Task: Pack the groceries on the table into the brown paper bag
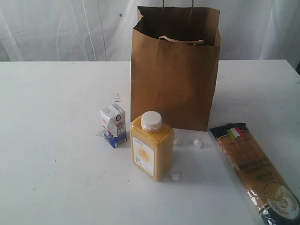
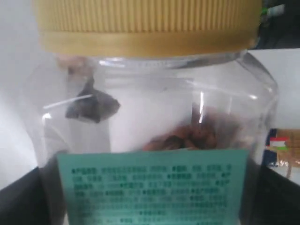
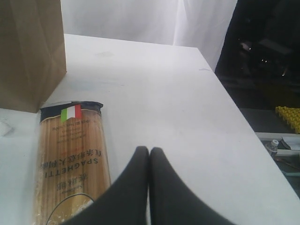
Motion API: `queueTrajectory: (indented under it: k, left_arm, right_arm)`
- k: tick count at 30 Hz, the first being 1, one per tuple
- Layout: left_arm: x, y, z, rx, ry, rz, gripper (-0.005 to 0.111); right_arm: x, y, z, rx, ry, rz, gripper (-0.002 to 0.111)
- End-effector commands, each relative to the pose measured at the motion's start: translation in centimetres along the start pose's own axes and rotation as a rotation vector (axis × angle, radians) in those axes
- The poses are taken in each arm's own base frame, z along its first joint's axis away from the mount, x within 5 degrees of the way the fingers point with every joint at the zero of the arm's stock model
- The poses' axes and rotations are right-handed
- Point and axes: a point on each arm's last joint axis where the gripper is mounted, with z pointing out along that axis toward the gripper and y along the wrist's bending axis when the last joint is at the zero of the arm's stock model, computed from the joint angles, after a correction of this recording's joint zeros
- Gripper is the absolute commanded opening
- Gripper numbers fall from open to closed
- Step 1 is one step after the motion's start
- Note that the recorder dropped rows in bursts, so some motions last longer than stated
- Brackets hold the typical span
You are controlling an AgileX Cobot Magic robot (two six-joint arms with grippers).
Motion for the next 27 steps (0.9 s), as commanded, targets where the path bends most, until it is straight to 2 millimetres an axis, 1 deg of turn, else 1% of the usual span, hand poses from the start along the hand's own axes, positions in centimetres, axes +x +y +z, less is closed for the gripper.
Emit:
queueTrajectory:
  k: [1, 3, 4, 6, 8, 10, 12, 14, 17, 19, 21, 23, 27]
  left_arm:
    - [-0.7, -1.8, 3.7, 0.185, -0.189, 0.317, 0.0]
    - [0.2, -2.6, 5.8, 0.26, -0.204, 0.433, 0.0]
    - [0.5, -2.8, 6.6, 0.276, -0.202, 0.461, 0.0]
    - [1.5, -3.2, 8.4, 0.306, -0.175, 0.455, 0.0]
    - [2.4, -3.4, 9.5, 0.315, -0.139, 0.463, 0.0]
    - [2.9, -3.1, 10.2, 0.272, -0.113, 0.492, 0.0]
    - [2.6, -2.5, 10.4, 0.193, -0.137, 0.486, 0.0]
    - [1.5, -1.8, 10.0, 0.109, -0.202, 0.455, 0.0]
    - [-0.7, -0.8, 8.2, 0.031, -0.309, 0.405, 0.0]
    - [-2.0, -0.3, 6.5, 0.002, -0.362, 0.399, 0.0]
    - [-2.5, -0.1, 5.6, -0.014, -0.382, 0.404, 0.0]
    - [-2.5, -0.1, 5.6, -0.014, -0.372, 0.415, 0.0]
    - [-0.7, -0.3, 7.9, -0.02, -0.273, 0.494, 0.0]
  right_arm:
    - [0.1, 0.0, 0.0, 0.006, -0.009, 0.008, 0.0]
    - [0.1, 0.0, 0.0, 0.006, -0.009, 0.008, 0.0]
    - [0.1, 0.0, 0.0, 0.006, -0.009, 0.008, 0.0]
    - [0.1, 0.0, 0.0, 0.006, -0.009, 0.008, 0.0]
    - [0.1, 0.0, 0.0, 0.006, -0.009, 0.008, 0.0]
    - [0.1, 0.0, 0.0, 0.003, -0.009, 0.007, 0.0]
    - [0.1, 0.0, 0.0, 0.002, -0.009, 0.007, 0.0]
    - [0.1, 0.0, 0.0, 0.002, -0.009, 0.007, 0.0]
    - [0.1, 0.0, 0.0, 0.002, -0.009, 0.007, 0.0]
    - [0.1, 0.0, 0.0, 0.002, -0.009, 0.007, 0.0]
    - [0.1, 0.0, 0.0, 0.002, -0.009, 0.007, 0.0]
    - [0.1, 0.0, 0.0, 0.002, -0.009, 0.007, 0.0]
    - [0.1, 0.0, 0.0, 0.002, -0.009, 0.007, 0.0]
